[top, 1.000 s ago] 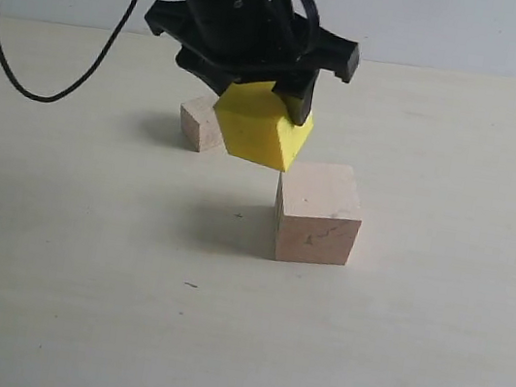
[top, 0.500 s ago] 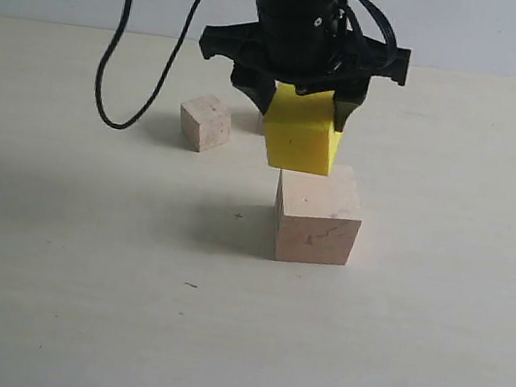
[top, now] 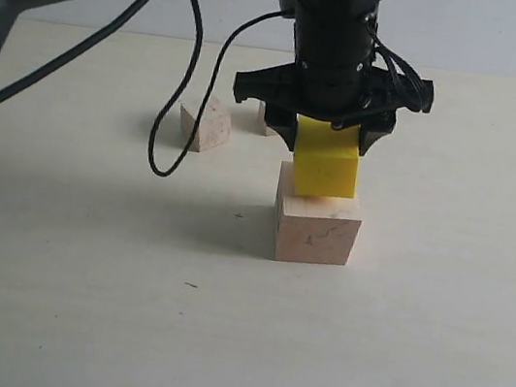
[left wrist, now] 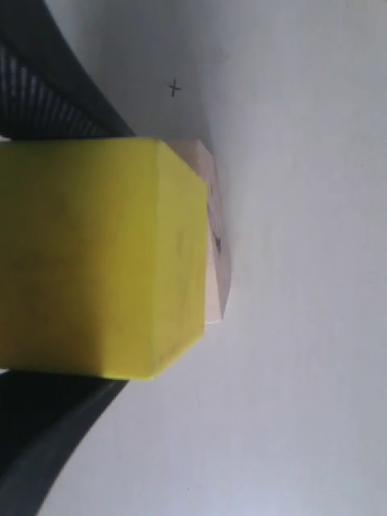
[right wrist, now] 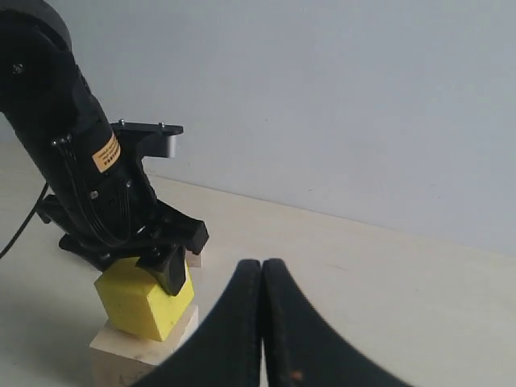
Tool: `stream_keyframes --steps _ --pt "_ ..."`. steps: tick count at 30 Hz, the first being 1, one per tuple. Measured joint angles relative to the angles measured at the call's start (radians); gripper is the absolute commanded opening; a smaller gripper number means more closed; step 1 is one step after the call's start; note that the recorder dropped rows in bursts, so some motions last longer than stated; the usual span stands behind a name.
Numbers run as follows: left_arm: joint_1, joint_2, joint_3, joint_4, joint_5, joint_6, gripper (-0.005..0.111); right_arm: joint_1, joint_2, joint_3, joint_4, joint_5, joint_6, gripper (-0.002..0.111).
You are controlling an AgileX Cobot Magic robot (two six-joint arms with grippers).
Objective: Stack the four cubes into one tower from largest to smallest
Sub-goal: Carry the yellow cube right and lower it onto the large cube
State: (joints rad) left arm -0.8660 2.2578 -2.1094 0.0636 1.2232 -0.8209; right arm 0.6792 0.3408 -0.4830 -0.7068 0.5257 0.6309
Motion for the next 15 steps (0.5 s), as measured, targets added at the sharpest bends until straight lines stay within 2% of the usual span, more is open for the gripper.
stream_keyframes --steps 15 --pt "-0.018 0.011 -0.001 0.026 0.0 -0.09 0.0 0.0 0.0 0.0 0.0 -0.012 0.006 0.0"
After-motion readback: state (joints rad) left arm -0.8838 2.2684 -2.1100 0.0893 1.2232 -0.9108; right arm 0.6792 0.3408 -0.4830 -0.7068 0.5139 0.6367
